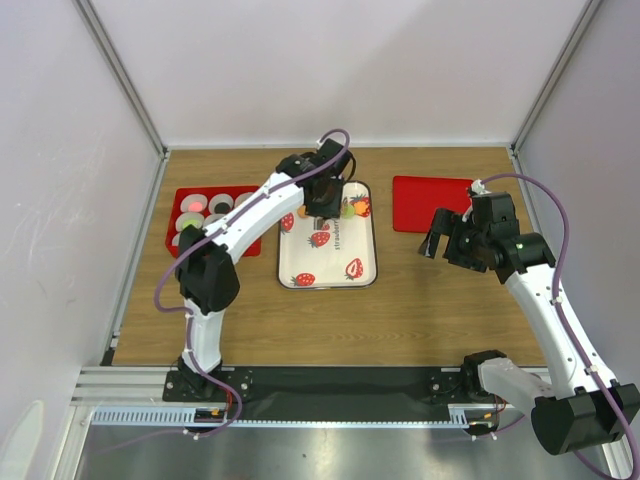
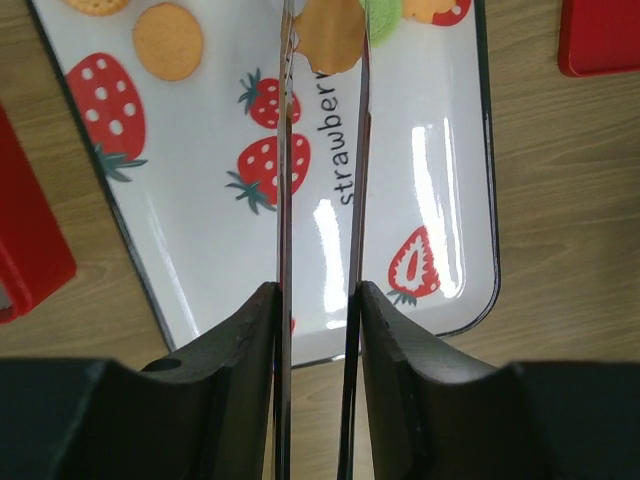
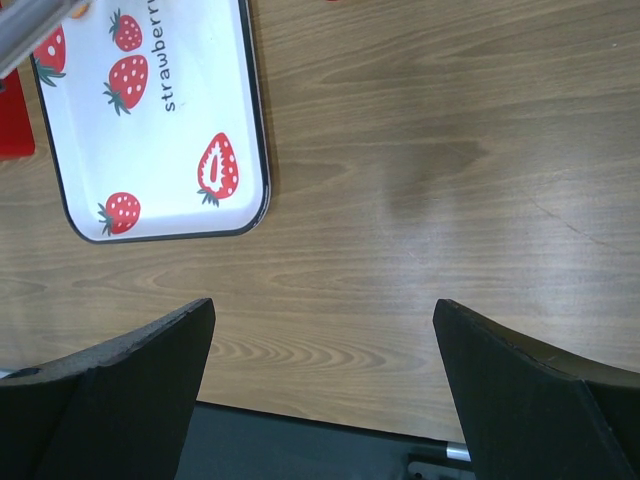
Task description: Pack the cookies
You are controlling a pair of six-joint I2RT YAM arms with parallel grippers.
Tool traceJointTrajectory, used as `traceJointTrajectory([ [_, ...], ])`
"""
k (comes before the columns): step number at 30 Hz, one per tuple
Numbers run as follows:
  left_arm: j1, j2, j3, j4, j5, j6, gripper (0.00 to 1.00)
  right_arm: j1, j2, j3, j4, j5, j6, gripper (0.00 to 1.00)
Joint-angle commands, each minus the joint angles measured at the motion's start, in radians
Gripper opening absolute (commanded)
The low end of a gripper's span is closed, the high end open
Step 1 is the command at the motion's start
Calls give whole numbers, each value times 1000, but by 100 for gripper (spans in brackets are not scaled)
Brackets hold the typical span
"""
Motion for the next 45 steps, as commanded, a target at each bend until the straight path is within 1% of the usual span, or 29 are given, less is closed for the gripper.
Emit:
traceJointTrajectory([
  [1, 34, -143, 28, -38, -55, 14, 41, -4, 17, 12, 28, -21, -5, 100],
  [4, 67, -236, -47, -44, -78, 11, 41, -6, 39, 6, 60, -42, 1, 100],
  [9, 146, -407, -240, -59, -106, -6, 41, -7, 74, 2, 99, -81, 10, 100],
  [10, 179, -463, -295, -64, -110, -9, 41, -4, 85, 2, 111, -84, 10, 100],
  [12, 234, -515, -347, -82, -121, -15, 41, -6, 94, 0, 120, -91, 11, 100],
  [13, 253, -566, -399, -82, -123, -17, 41, -4, 103, 0, 128, -96, 11, 99],
  [16, 337, -656, -482, -85, -117, -23, 41, -1, 106, -9, 145, -111, 16, 100],
  [18, 398, -686, -513, -91, -111, -17, 41, 2, 111, -20, 152, -117, 16, 100],
  [20, 432, -718, -550, -93, -112, -5, 42, 4, 109, -27, 155, -120, 15, 99],
  [21, 466, -723, -561, -96, -112, -3, 42, 5, 111, -34, 155, -122, 15, 100],
  [30, 607, -746, -648, -65, -115, 35, 42, 11, 98, -50, 163, -139, 16, 100],
  [36, 673, -747, -662, -24, -115, 58, 41, 20, 97, -51, 158, -140, 10, 100],
  [38, 673, -737, -662, -15, -114, 67, 42, 22, 97, -52, 157, -137, 11, 100],
  [39, 705, -734, -661, -13, -118, 71, 42, 22, 97, -52, 157, -137, 10, 100],
  [45, 745, -711, -661, 7, -123, 91, 42, 23, 98, -52, 155, -131, 8, 100],
])
